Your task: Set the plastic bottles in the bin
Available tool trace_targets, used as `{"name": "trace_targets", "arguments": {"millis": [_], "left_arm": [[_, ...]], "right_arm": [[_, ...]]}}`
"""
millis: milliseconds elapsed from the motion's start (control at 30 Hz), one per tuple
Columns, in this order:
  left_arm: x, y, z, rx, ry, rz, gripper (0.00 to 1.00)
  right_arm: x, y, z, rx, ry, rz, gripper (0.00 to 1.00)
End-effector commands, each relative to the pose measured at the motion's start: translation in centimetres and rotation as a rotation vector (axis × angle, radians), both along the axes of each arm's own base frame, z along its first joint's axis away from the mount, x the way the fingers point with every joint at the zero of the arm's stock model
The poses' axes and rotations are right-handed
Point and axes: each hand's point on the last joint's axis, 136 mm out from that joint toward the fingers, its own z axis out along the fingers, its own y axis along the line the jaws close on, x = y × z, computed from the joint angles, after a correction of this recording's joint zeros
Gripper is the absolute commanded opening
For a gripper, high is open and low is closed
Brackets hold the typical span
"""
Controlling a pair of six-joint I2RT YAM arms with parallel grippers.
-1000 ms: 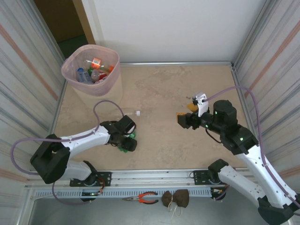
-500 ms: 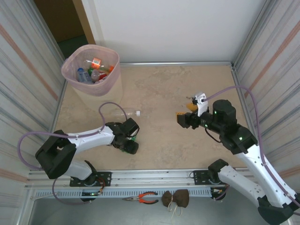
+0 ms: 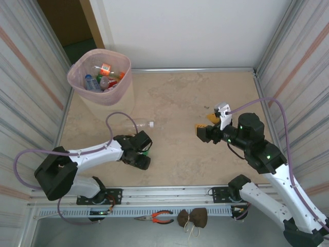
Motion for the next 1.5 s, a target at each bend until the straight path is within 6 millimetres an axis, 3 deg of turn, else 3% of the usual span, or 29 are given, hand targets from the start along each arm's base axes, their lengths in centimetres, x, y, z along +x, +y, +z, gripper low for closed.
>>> {"name": "trace_targets", "arguments": {"millis": [0,400,700,833,1167,1367,1467], "left_arm": [[-0.3,0.9,0.4,0.039,-0.003,0.024,0.71],[0.2,0.2,2.5,0.014,-0.045,0.007,0.57],[2.2,-2.4,8.0,-0.120,-0.169,-0.039,0.54],[3.7,-3.6,11.9,-0.174,-0.260,-0.072,0.50],[8.2,-4.9,24.2,-0.286,-0.526,-0.127,0.48],[12.1,-4.1,30.7,-0.417,-0.638,-0.049,0.49],[14.3,-2.9,33.9,-0.457,-0.705,-0.001,0.42]], "right_arm": [[0.0,-0.3,-0.2,0.002,-0.006,-0.014,0.71],[0.2,-0.3,0.3,-0.006,-0.024,-0.014,0.71],[0.1,-0.6,0.9,-0.015,-0.045,-0.018,0.71],[0.2,-0.6,1.2,-0.020,-0.053,-0.021,0.71],[0.3,-0.4,2.0,-0.024,-0.069,-0.007,0.72],[0.4,0.0,2.4,-0.020,-0.076,0.007,0.72],[0.5,0.0,2.5,-0.021,-0.076,0.008,0.72]]}}
